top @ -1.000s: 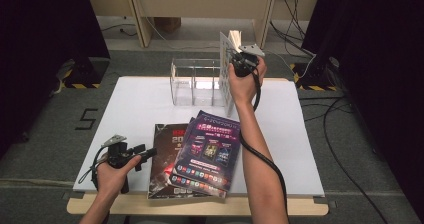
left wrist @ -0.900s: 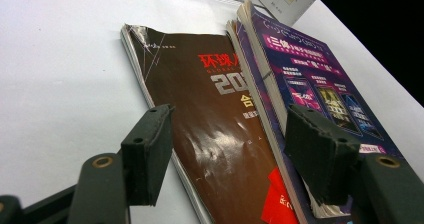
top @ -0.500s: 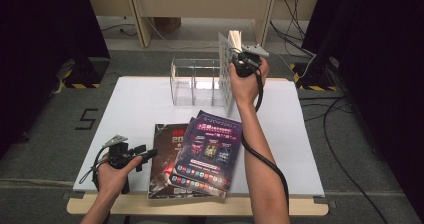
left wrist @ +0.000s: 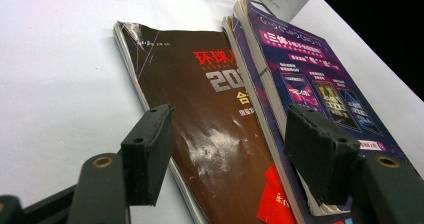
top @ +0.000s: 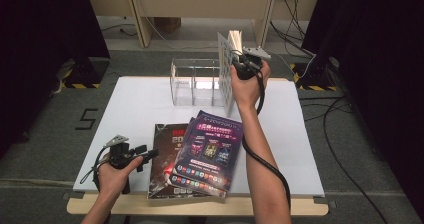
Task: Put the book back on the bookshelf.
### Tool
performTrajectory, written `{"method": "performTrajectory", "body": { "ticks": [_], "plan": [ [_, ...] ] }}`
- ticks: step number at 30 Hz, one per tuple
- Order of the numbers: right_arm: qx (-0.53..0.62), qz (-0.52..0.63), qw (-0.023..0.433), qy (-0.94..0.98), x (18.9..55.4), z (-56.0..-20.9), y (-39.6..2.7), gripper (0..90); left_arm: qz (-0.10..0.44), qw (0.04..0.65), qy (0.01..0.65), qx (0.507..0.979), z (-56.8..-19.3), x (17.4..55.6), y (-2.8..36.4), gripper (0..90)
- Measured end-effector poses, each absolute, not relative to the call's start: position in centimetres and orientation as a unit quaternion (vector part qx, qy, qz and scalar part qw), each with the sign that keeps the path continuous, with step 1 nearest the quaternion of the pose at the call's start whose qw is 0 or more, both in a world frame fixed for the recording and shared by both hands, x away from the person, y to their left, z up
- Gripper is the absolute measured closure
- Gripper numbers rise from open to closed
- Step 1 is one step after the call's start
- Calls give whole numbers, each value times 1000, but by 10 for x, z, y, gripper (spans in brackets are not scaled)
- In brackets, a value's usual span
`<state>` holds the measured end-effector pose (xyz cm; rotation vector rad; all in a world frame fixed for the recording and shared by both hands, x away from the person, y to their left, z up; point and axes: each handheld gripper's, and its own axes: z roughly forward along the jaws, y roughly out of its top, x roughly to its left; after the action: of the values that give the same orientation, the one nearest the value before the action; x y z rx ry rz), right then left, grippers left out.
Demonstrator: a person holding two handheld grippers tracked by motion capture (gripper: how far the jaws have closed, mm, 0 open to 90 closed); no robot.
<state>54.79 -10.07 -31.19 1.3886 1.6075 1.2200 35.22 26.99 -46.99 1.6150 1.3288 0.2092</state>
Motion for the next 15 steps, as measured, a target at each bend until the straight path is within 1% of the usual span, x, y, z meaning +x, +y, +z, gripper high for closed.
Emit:
{"method": "performTrajectory", "body": {
  "ticks": [15],
  "plan": [
    [533,475,332,616,536,-317,-103,623,87,496,544,671,-469,352,267,356]
  ]
}}
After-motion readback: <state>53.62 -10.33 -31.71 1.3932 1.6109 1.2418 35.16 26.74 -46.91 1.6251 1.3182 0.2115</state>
